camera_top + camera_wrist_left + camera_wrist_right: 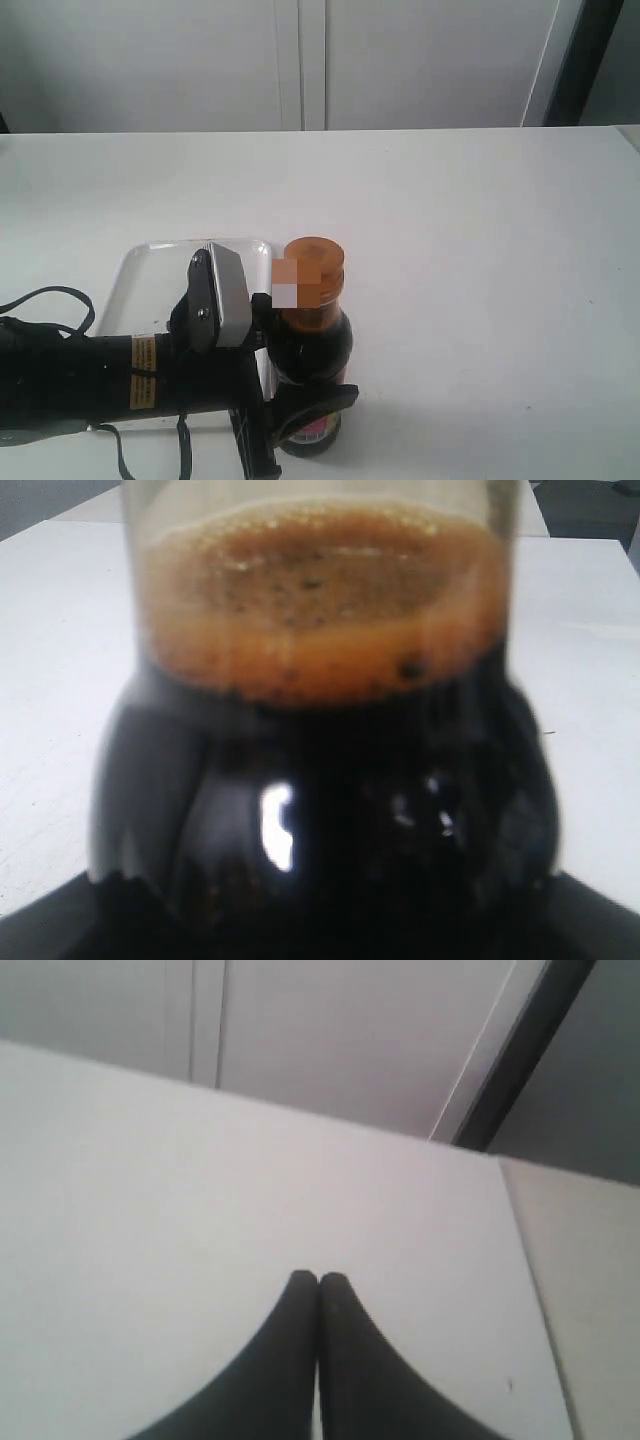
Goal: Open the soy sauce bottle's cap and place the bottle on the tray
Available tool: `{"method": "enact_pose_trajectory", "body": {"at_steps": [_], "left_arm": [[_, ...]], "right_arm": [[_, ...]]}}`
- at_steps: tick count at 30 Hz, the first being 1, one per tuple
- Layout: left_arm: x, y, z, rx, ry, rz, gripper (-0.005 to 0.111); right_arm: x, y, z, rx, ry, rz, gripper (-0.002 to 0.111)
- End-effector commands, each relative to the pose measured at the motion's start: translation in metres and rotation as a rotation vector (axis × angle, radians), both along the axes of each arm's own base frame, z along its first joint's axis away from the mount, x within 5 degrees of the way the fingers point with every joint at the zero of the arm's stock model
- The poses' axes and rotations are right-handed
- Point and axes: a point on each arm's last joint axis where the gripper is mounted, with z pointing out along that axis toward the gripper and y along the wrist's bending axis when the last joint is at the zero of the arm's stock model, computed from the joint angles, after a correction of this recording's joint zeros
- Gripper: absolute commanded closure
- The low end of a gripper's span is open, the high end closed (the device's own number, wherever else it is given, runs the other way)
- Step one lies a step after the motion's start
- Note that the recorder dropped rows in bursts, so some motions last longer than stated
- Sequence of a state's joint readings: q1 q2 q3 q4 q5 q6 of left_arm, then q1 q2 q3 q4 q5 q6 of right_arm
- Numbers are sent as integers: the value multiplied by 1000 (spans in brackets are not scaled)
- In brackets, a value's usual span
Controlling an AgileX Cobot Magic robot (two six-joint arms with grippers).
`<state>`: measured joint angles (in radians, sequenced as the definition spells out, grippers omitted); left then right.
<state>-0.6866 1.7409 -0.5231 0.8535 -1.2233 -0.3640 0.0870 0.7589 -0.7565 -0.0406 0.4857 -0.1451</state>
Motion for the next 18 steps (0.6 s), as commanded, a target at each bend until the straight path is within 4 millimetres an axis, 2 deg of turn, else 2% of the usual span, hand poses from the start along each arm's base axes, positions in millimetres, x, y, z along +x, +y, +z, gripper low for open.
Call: {"method": "enact_pose_trajectory", "body": {"at_steps": [1,9,18], "left_arm": [[-3,-1,0,6,-6,-23,107],[-3,-1,0,6,-6,-23,107],[-3,-1,0,7,-6,-24,107]], "right_arm": [[10,14,-10,21,198,152,108],[7,45,-18,166,326,494,108],[-2,62,-11,255,296,687,108]]}}
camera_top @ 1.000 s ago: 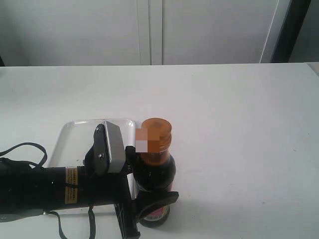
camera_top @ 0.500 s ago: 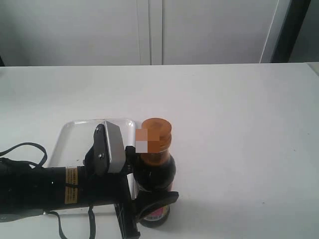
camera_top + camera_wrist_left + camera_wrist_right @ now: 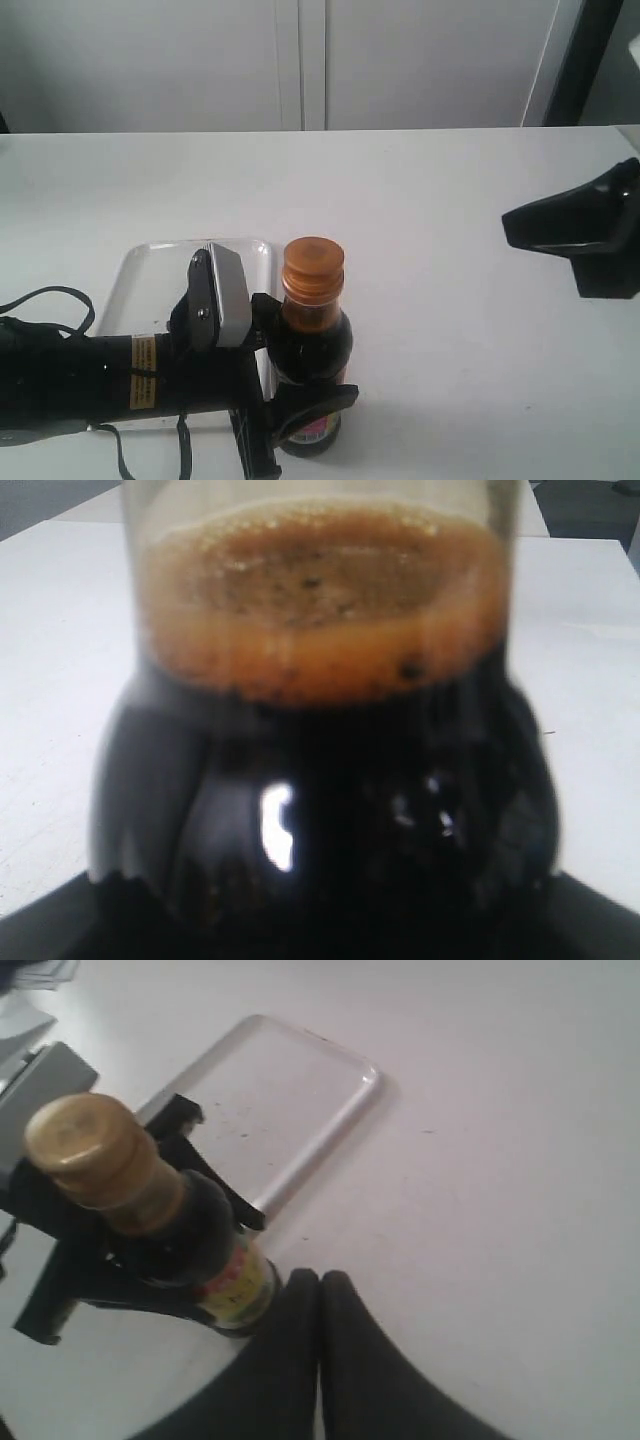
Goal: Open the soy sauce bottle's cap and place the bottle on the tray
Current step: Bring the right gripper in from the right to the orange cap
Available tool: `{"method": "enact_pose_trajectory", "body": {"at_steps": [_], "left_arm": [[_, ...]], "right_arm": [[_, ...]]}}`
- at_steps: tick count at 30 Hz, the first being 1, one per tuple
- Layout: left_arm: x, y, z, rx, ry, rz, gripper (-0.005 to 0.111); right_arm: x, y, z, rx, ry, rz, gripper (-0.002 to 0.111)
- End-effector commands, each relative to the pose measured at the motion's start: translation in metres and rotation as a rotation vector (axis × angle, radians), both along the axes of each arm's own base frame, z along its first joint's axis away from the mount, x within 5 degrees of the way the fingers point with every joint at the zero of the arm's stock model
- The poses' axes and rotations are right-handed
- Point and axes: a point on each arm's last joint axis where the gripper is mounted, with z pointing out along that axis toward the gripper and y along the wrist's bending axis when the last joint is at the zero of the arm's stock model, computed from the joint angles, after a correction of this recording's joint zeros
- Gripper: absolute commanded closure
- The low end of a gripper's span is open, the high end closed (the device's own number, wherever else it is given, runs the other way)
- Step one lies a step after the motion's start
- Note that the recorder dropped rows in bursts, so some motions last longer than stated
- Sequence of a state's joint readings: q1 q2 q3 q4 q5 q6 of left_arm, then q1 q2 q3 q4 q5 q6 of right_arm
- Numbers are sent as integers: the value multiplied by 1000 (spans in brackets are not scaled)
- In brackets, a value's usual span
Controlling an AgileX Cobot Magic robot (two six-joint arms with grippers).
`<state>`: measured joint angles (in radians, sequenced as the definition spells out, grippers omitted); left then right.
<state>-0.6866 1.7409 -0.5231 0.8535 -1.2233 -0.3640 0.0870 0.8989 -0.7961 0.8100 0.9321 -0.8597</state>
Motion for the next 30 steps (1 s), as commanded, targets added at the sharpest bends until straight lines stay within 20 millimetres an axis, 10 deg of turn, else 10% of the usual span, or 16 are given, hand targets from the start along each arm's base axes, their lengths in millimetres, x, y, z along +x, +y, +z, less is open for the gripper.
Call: {"method": "enact_pose_trajectory", "body": {"at_steps": [1,30], "left_arm": [[-3,-1,0,7,-6,-24,107],[-2,-1,0,6,-6,-20,107]], "right_arm": [[-4,9,8,62,-35,93,108],[-16,75,-20,47,-43,361,108]]}}
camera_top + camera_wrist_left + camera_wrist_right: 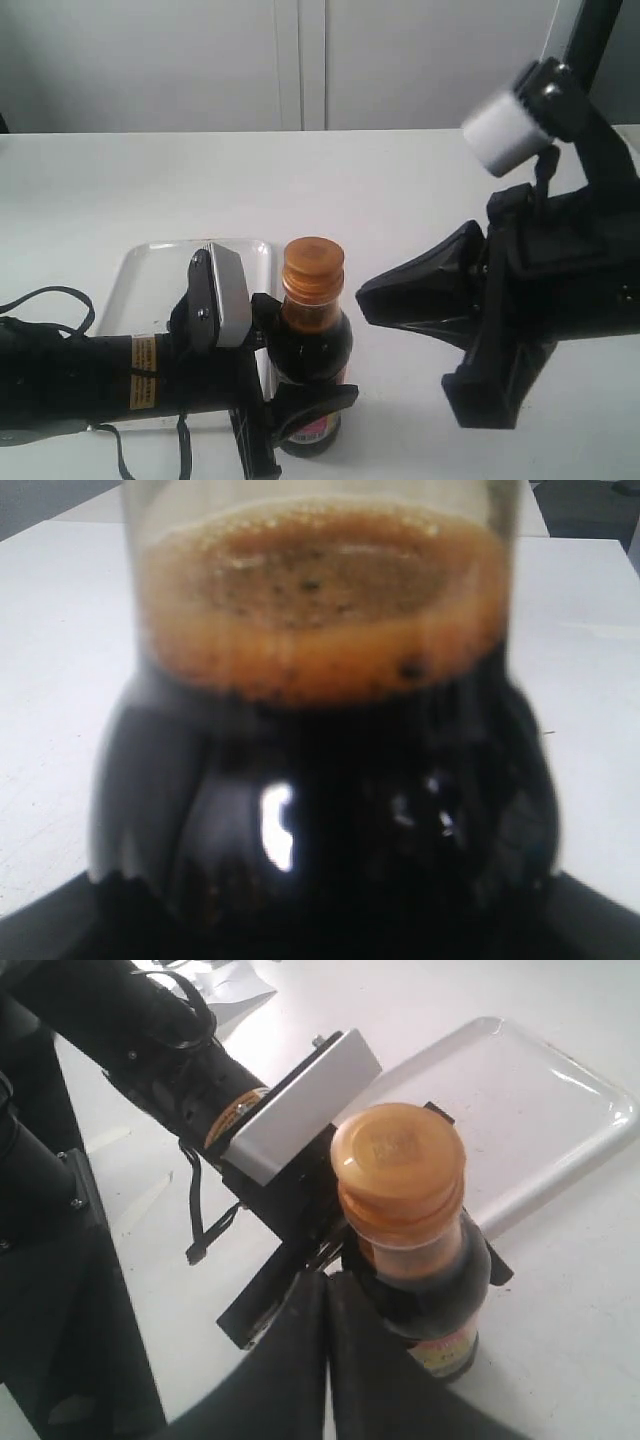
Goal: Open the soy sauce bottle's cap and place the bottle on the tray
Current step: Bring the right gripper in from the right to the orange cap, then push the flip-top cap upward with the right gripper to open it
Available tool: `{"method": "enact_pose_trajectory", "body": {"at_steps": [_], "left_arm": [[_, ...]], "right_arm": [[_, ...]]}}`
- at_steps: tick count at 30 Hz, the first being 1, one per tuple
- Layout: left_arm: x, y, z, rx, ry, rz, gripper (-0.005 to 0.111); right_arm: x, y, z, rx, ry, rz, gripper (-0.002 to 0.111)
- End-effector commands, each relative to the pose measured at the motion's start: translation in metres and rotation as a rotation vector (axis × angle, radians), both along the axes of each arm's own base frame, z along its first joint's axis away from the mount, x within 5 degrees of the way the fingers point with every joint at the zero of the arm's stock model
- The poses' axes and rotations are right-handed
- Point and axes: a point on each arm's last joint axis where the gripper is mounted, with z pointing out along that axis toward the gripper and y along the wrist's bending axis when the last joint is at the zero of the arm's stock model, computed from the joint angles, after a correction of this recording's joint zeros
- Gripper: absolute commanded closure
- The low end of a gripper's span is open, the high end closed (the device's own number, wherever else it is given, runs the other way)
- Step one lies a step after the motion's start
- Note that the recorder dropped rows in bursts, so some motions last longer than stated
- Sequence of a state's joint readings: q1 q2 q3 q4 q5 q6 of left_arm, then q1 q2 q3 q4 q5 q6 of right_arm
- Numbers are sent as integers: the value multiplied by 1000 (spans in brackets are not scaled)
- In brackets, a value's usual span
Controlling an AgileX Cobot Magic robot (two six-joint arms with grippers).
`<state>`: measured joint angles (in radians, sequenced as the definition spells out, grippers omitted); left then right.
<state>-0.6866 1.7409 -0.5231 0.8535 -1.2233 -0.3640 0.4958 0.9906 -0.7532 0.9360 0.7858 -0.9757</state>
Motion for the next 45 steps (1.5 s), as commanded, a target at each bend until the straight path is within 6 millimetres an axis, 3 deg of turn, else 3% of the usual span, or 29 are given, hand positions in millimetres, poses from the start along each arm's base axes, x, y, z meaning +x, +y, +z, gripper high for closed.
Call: {"method": "enact_pose_trajectory", "body": {"at_steps": [1,9,16,33,41,45], "left_arm": [[-2,-1,0,6,-8,-21,107],[-2,-1,0,6,-8,-21,107],[-2,-1,0,6,-8,-21,107],[-2,-1,0,7,-9,-23,107],[-3,-1,0,8,-11,-25,107],[-3,-1,0,8,-11,-25,107]], "right_arm": [[-3,9,-2,3,-35,18,108],[-2,33,-17,-29,-4,75,108],[12,39,-22,-34,-34,7,108],[29,38,-4,-4,-189,-114,108],[46,35,25,17,-412,-224,108],[60,23,37,40,-538,-368,108]]}}
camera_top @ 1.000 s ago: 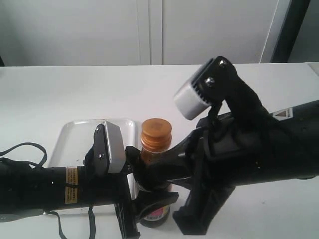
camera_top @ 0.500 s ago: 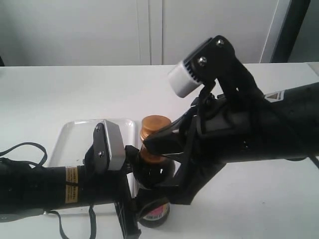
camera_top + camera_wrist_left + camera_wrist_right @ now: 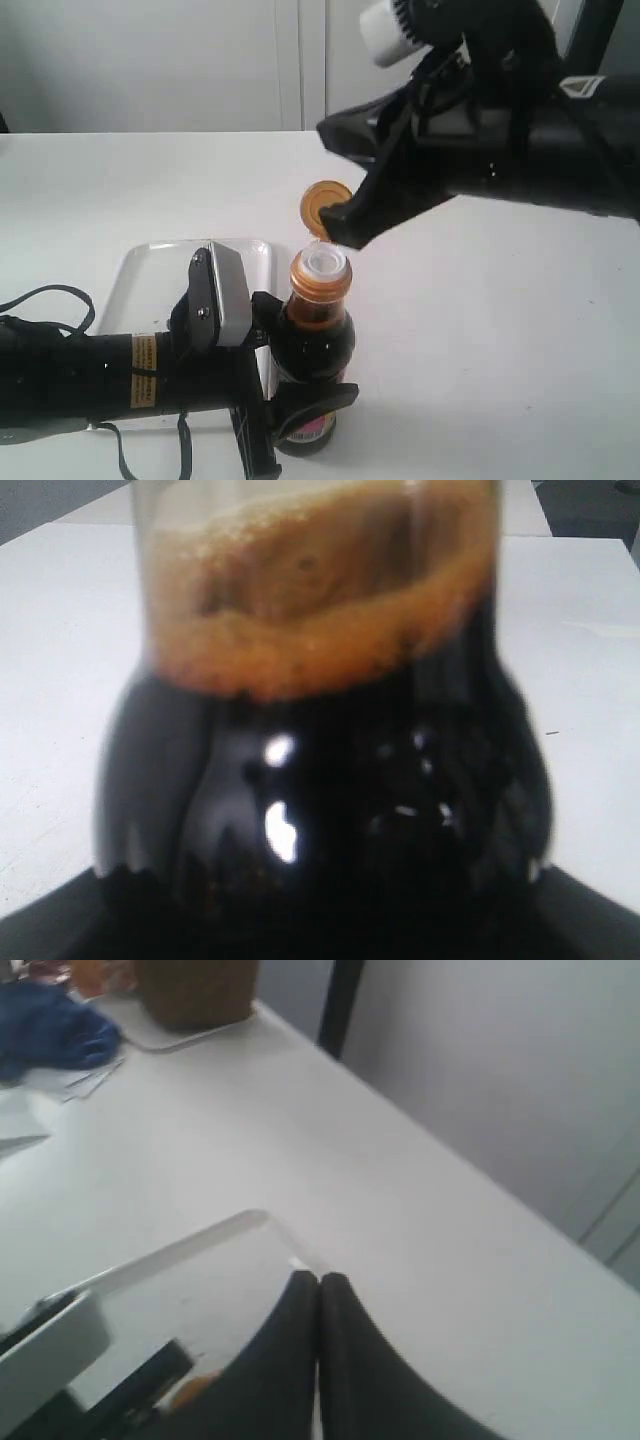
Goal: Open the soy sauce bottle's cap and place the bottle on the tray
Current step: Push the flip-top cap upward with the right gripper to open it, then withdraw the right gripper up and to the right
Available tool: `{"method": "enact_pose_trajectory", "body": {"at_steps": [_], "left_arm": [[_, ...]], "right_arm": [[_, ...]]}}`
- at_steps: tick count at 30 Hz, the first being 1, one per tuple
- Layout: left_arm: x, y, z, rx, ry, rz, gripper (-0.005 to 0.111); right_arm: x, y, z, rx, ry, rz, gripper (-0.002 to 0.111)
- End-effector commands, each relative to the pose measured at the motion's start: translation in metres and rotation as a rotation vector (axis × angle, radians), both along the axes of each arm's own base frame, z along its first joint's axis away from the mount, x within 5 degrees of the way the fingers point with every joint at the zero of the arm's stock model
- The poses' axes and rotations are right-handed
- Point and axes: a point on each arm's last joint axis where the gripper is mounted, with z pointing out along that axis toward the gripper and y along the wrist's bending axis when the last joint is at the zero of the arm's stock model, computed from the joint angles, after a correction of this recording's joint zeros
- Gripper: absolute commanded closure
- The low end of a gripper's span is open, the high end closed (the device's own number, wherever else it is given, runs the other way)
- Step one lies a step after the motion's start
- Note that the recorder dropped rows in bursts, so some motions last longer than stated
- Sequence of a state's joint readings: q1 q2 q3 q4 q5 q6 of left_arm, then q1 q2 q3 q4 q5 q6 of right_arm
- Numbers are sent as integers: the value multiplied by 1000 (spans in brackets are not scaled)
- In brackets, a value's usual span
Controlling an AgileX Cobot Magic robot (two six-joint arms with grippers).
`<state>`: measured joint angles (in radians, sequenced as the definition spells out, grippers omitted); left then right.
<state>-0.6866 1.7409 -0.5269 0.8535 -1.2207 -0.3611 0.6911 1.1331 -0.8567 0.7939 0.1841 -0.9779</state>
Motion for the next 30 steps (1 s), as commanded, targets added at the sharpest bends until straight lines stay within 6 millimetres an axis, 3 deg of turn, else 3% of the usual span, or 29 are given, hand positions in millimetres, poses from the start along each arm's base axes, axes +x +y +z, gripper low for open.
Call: {"method": "enact_pose_trajectory", "body": {"at_steps": [1,14,20,30], "left_arm": [[-3,0,0,7,-6,-25,107],[-3,0,0,8,-8,-26,107],[-3,0,0,5,-6,-18,107],[-2,0,1,0,-7,-11,107]], "right_arm": [[16,-15,14,39,-145,-156,108],[22,-26,5,-12,-57,-142,108],[15,-24,-5,-150,-32,-34,108],[15,-34,-6,-343,10,-60,108]]}}
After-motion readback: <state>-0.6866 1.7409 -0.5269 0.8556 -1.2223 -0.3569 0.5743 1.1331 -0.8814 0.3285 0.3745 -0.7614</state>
